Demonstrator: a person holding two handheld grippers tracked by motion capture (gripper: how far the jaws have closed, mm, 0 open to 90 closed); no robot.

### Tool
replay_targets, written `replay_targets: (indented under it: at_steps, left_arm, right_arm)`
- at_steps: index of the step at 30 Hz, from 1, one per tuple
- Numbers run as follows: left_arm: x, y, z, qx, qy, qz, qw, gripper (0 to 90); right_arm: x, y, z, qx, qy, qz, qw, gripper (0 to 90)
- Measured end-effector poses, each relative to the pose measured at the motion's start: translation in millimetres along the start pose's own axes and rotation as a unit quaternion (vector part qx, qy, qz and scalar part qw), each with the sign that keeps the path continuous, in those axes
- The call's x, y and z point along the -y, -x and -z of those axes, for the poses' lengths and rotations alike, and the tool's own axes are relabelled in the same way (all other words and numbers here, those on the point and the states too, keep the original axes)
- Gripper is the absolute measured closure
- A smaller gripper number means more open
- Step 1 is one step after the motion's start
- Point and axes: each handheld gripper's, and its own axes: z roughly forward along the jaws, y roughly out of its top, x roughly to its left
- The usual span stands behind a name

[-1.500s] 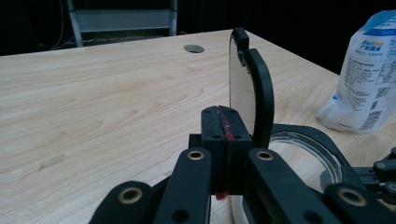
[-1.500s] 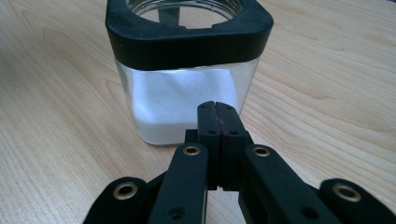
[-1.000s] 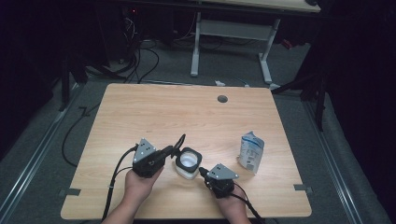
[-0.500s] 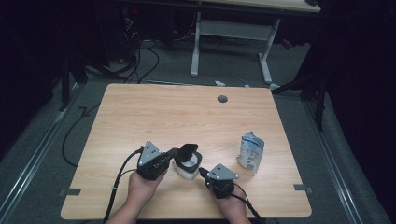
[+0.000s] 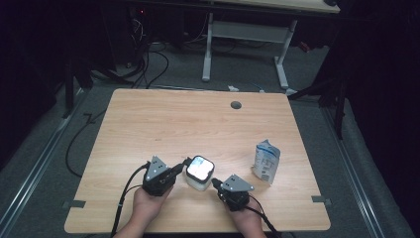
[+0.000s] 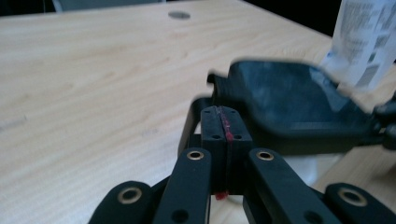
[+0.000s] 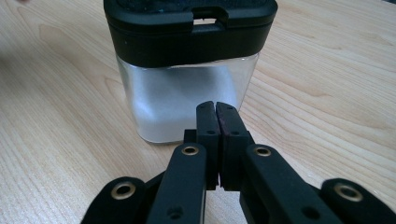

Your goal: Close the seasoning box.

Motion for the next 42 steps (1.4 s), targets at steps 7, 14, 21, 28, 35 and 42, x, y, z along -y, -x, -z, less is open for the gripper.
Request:
replay_targets:
  at_steps: [7, 14, 21, 28, 35, 42]
  left_arm:
    - [9.9, 2.0, -11.2, -0.003, -0.018, 0.000, 0.9998, 89.4]
    - [7.8, -1.7, -19.1, -0.004, -0.017, 0.001, 0.9999, 89.6]
    - [3.2, -5.9, -24.3, -0.006, -0.013, 0.000, 0.9999, 90.0]
    - [-4.6, -13.1, -36.9, -0.005, -0.015, -0.003, 0.9999, 90.0]
    - [-14.8, -24.0, -53.6, 0.000, -0.009, -0.013, 0.9999, 90.0]
    - [-15.4, -32.6, -45.6, -0.009, -0.005, -0.017, 0.9998, 86.0]
  right_arm:
    - [3.8, 3.6, 2.8, 0.005, -0.002, -0.008, 1.0000, 86.2]
    - [7.2, 8.2, 5.2, 0.011, -0.004, -0.028, 0.9995, 85.2]
    - [7.6, 6.9, 5.1, 0.013, -0.007, -0.025, 0.9996, 84.7]
    - [8.5, 7.9, 6.1, 0.015, -0.007, -0.027, 0.9995, 84.6]
    - [8.6, 9.1, 6.9, 0.017, -0.007, -0.028, 0.9994, 84.7]
    - [8.7, 9.1, 5.5, 0.021, -0.009, -0.027, 0.9994, 85.3]
